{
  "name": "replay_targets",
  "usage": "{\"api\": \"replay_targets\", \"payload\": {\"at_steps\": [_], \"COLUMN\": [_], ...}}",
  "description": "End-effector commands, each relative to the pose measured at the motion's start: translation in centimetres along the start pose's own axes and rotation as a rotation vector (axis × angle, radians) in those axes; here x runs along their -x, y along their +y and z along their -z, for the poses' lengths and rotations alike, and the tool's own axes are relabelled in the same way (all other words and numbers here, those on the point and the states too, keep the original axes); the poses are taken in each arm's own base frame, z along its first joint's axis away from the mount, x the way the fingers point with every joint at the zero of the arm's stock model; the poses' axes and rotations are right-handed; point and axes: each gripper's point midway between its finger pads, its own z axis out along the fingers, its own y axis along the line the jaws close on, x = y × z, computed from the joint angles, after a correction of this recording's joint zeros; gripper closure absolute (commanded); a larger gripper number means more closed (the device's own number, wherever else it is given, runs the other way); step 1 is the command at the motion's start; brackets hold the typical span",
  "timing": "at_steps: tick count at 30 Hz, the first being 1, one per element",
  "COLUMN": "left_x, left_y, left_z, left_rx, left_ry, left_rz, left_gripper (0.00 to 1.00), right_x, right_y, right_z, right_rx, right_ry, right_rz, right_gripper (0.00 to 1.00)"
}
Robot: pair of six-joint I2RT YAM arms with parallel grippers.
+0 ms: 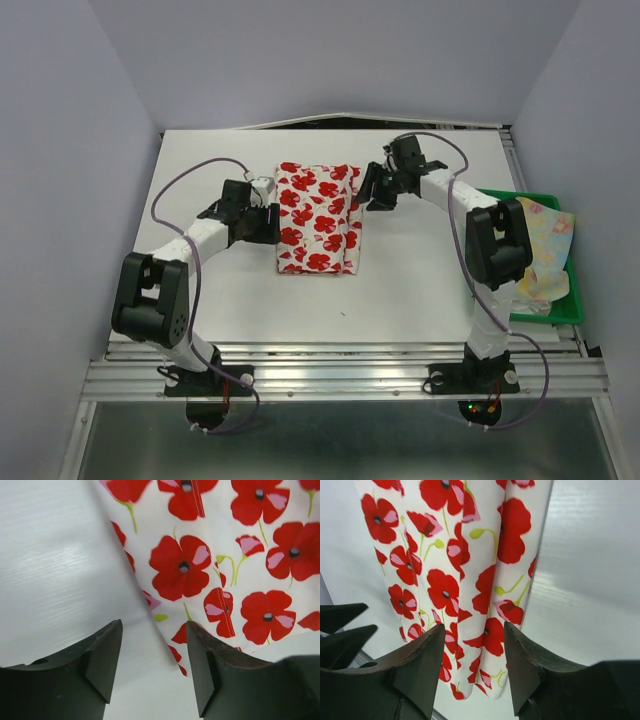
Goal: Fold and stack the skirts
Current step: Fold the skirt
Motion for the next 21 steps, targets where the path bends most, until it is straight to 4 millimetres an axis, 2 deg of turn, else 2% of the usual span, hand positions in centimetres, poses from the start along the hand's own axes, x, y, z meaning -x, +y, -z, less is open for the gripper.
{"api": "replay_targets", "payload": {"at_steps": [1,5,10,12,14,19,21], "left_x": [4.1,4.7,4.6,4.6,5.1,5.0,5.1], "left_y": [2.4,3.9,4.8,4.6,4.4,4.8,4.3], "left_z": [2.5,3.3,3.9,4.2,4.9,5.4,5.7], "left_rx": [0.176,0.267,0.321,0.321,0.330,0.365,0.350], "left_ry": [-0.164,-0.180,-0.200,-0.208,-0.238,-0.247,-0.258], "left_rz": [0.025,0.024,0.032,0.040,0.048,0.046,0.039], "left_gripper": [0.34,0.33,0.34,0.39,0.43,0.43,0.43], "right_x": [-3.0,-5.6,-7.5,-8.6,-9.2,-10.6,-10.8], "right_y": [1.1,2.3,3.9,4.6,4.6,4.1,3.6], "right_z": [0.2,-0.1,-0.3,-0.4,-0.5,-1.0,-1.1], "right_rx": [0.021,0.008,-0.069,-0.089,-0.115,-0.172,-0.215], "right_ry": [0.075,0.107,0.095,0.100,0.096,0.112,0.100], "right_rz": [-0.061,0.008,0.099,0.123,0.131,0.120,0.126], "right_gripper": [0.45,0.51,0.57,0.57,0.57,0.56,0.56]}}
